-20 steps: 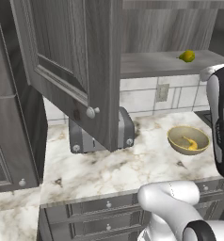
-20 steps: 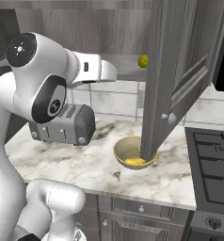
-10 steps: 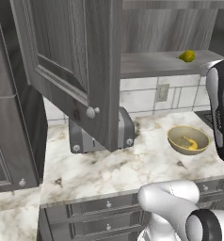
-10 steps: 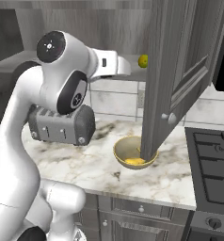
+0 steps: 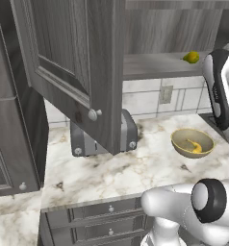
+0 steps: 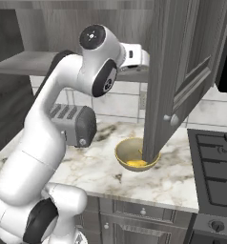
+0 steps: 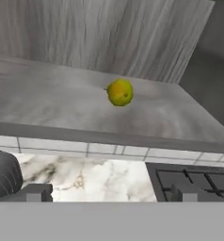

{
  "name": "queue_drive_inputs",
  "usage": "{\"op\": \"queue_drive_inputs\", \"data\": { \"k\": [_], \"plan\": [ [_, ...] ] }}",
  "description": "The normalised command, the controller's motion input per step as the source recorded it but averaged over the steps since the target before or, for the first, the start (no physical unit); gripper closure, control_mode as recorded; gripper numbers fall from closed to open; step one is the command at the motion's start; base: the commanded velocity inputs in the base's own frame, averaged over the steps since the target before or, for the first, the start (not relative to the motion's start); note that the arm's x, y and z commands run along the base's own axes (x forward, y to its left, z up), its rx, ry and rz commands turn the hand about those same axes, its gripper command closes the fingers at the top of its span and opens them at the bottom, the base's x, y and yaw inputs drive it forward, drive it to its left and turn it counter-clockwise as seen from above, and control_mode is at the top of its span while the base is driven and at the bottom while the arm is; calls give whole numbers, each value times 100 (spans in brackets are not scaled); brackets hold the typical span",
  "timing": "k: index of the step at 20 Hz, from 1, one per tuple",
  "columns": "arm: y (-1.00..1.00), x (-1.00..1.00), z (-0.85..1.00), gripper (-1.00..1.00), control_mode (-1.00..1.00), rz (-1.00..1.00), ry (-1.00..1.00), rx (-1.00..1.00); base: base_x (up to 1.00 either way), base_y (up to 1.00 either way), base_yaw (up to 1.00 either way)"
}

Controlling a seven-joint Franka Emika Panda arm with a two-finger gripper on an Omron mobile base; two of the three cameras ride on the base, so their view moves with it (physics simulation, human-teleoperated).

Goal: Open the cabinet. Pick the banana and pear from the cabinet and place them into the bowl. Then close the cabinet.

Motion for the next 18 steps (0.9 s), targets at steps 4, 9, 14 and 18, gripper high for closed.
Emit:
{"op": "queue_drive_inputs", "data": {
  "k": [4,9,14,18],
  "plan": [
    [-26,96,0,-100,-100,0,9,0,0,0,0],
    [-22,53,0,-100,-100,1,1,0,0,0,0],
    [-14,49,0,-100,-100,2,0,0,0,0,0],
    [-1,48,-1,-100,-100,0,0,0,0,0,0]
  ]
}}
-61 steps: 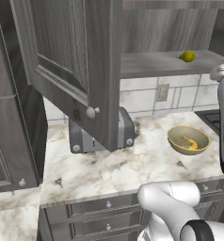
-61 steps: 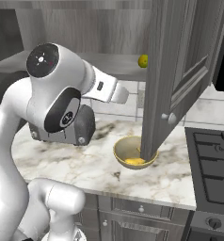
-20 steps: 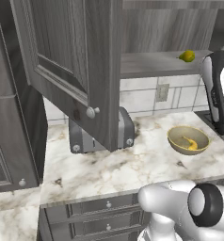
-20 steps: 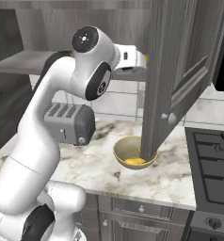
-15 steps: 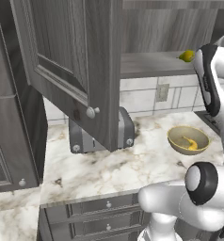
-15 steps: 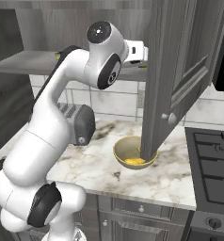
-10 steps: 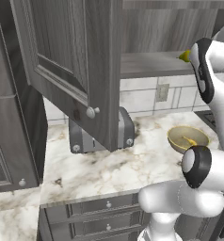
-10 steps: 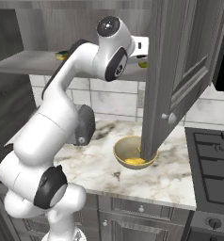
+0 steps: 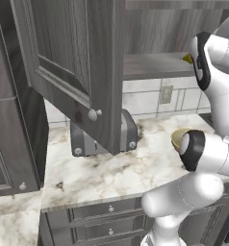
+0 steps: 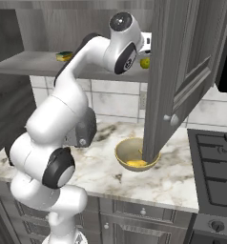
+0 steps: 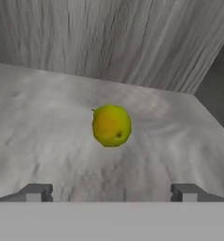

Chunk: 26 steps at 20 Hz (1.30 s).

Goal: Open the cabinet. Pick the banana and pear from the cabinet and place them into the bowl. Then close the cabinet.

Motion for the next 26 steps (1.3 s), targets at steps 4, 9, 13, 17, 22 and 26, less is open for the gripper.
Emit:
{"op": "queue_drive_inputs", "data": {
  "k": [4,9,13,17,22,26],
  "plan": [
    [0,45,-5,-100,-100,0,0,0,0,0,0],
    [0,41,-7,-100,-100,0,0,0,0,0,0],
    [0,27,-6,-100,-100,0,2,0,0,0,0],
    [0,0,0,-100,-100,0,0,0,0,0,0],
    [0,1,-13,-100,-100,0,0,0,0,0,0],
    [0,15,-27,-100,-100,0,0,0,0,0,0]
  ]
}}
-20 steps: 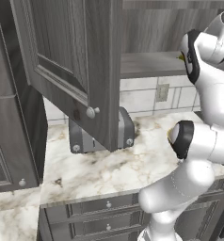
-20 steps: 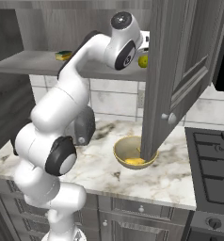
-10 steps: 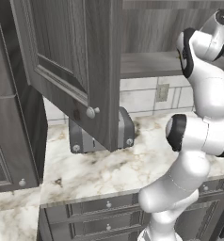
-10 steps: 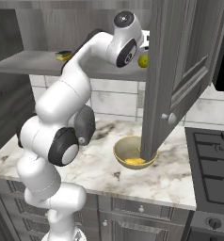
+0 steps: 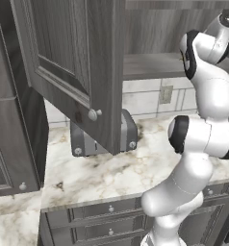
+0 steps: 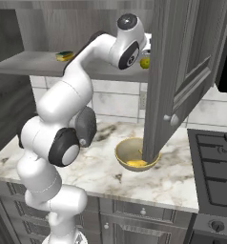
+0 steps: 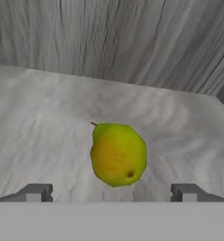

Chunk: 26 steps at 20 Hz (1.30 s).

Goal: Open the cabinet. Pick the banana and pear from the cabinet and place them into the bowl. Then close the cabinet.

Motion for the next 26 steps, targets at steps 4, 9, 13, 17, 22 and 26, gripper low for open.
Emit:
{"op": "queue_drive_inputs", "data": {
  "k": [4,9,13,17,22,26],
  "plan": [
    [0,24,-21,-100,-100,0,0,0,0,0,0],
    [-2,36,-9,-100,-100,0,0,0,0,0,0],
    [-15,34,0,-100,-100,0,0,1,0,0,0],
    [-24,20,0,-100,-100,0,0,2,0,0,0],
    [-8,5,0,100,-100,0,2,0,0,0,0],
    [0,6,0,100,-100,0,2,0,0,0,0]
  ]
}}
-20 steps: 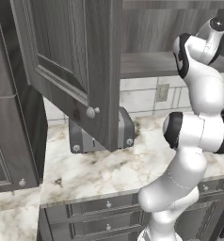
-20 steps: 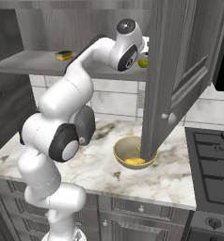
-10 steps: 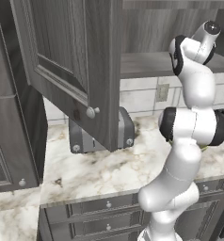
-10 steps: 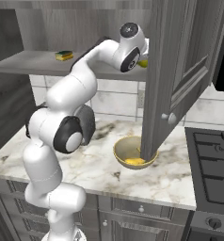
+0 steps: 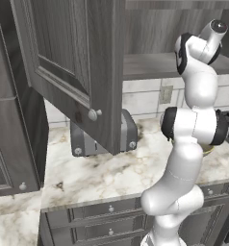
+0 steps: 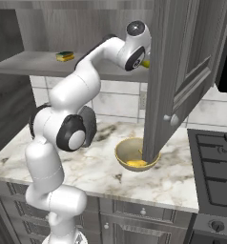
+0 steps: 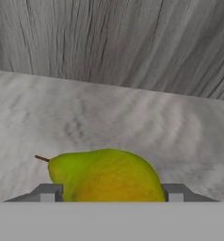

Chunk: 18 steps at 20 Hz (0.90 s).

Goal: Open the cabinet. Pick the banana and pear from the cabinet and place them into the bowl. Then close the cabinet.

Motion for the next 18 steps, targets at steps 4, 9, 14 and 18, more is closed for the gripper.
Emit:
{"op": "queue_drive_inputs", "data": {
  "k": [4,9,14,18],
  "plan": [
    [0,0,0,100,-100,0,0,0,0,0,0],
    [0,-5,0,100,-100,0,0,0,0,0,0],
    [5,-52,0,100,-100,0,-3,0,0,0,0],
    [18,-89,13,100,-100,0,-15,0,0,0,0]
  ]
}}
